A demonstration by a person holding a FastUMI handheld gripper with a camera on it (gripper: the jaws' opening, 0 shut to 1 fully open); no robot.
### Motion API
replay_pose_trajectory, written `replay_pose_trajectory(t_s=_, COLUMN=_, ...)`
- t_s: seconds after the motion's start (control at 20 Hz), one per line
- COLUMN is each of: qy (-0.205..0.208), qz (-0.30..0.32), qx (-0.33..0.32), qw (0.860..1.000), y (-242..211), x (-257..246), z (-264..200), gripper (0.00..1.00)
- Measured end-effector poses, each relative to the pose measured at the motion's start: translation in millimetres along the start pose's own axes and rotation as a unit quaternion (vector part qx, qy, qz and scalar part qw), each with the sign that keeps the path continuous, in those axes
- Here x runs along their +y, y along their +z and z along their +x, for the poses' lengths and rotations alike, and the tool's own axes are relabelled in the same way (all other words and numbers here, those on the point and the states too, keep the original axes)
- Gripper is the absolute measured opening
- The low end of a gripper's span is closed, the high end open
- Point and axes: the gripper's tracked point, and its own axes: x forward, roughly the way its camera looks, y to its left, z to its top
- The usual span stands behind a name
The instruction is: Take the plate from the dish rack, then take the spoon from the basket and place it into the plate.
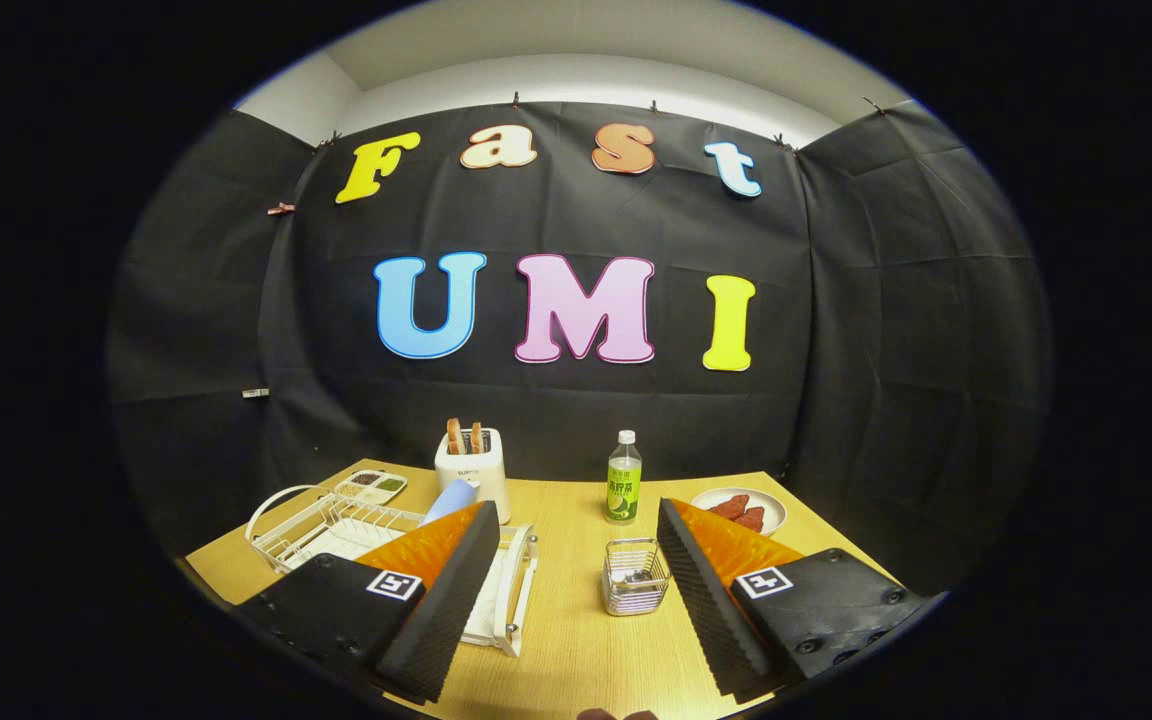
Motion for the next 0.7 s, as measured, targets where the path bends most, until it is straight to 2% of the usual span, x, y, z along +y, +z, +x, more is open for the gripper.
replay_pose_trajectory(t_s=0.15, qy=0.016, qz=0.007, qx=0.018, qw=1.0, y=-4.4, x=6.7, z=10.7, gripper=0.98)
replay_pose_trajectory(t_s=0.35, qy=0.035, qz=0.019, qx=0.076, qw=0.996, y=-19.9, x=16.9, z=31.5, gripper=0.98)
replay_pose_trajectory(t_s=0.7, qy=0.084, qz=0.033, qx=0.146, qw=0.985, y=-22.4, x=63.7, z=79.5, gripper=0.98)
